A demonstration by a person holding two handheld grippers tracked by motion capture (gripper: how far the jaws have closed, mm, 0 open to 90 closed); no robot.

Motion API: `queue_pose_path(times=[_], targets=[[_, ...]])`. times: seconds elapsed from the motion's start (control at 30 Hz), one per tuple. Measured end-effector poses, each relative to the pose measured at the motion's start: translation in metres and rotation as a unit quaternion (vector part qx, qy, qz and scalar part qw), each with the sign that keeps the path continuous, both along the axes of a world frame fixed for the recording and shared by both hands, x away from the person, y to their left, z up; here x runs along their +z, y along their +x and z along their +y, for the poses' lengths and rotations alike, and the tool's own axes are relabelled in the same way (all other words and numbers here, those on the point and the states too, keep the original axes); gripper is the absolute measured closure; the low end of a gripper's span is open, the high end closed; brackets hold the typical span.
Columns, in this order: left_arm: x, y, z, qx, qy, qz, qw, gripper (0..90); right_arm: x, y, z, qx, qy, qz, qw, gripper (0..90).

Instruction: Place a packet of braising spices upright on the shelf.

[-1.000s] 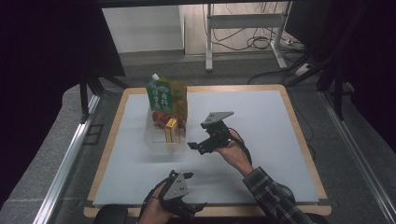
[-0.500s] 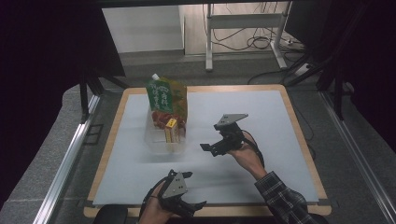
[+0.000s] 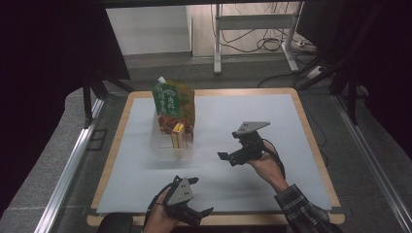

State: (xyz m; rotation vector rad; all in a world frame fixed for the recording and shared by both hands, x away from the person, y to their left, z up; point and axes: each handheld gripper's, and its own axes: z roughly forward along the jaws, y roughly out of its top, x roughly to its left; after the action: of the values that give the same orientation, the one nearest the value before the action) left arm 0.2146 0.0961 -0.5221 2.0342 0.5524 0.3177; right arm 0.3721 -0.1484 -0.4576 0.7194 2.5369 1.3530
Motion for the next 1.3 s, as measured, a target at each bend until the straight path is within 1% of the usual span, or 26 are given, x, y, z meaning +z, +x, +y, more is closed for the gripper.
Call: queue_pose_path(times=[0.1,0.27,0.4,0.43,0.53,0.63,0.7,0.8,0.9,1.03,1.23,1.3], targets=[[0.000,0.001,0.001,0.002,0.000,0.001,1.0000,0.0,0.002,-0.003,-0.006,-0.003,0.002,-0.003,1.0000,0.9],[0.000,0.002,0.003,0.007,-0.001,0.002,1.0000,0.0,0.001,-0.009,-0.018,-0.010,0.005,0.000,0.9999,0.9],[0.000,0.003,0.005,0.012,0.000,0.003,0.9999,0.0,-0.001,-0.015,-0.026,-0.016,0.006,-0.011,0.9998,0.9],[0.000,0.004,0.006,0.013,0.000,0.003,0.9999,0.0,-0.001,-0.017,-0.029,-0.017,0.003,-0.013,0.9998,1.0],[0.000,0.004,0.007,0.019,-0.004,0.004,0.9998,0.0,-0.001,-0.021,-0.034,-0.017,0.006,-0.015,0.9997,0.9],[0.000,0.005,0.008,0.023,0.000,0.004,0.9997,0.0,-0.001,-0.026,-0.039,-0.019,0.006,-0.017,0.9996,0.9],[0.000,0.006,0.009,0.025,-0.001,0.005,0.9997,0.0,-0.002,-0.029,-0.043,-0.021,0.008,-0.019,0.9996,0.9],[0.000,0.007,0.011,0.029,0.001,0.004,0.9996,0.0,-0.005,-0.035,-0.049,-0.024,0.008,-0.027,0.9993,0.9],[0.000,0.008,0.013,0.033,0.003,0.005,0.9994,0.0,-0.010,-0.041,-0.056,-0.031,0.002,-0.033,0.9990,0.9],[-0.001,0.009,0.014,0.037,0.006,0.006,0.9993,0.0,-0.016,-0.047,-0.066,-0.040,-0.008,-0.030,0.9987,0.9],[-0.002,0.010,0.014,0.040,0.016,0.008,0.9990,0.0,-0.022,-0.055,-0.079,-0.050,-0.009,-0.023,0.9985,0.9],[-0.002,0.011,0.014,0.041,0.019,0.009,0.9989,0.0,-0.025,-0.058,-0.083,-0.053,-0.017,-0.020,0.9983,0.9]])
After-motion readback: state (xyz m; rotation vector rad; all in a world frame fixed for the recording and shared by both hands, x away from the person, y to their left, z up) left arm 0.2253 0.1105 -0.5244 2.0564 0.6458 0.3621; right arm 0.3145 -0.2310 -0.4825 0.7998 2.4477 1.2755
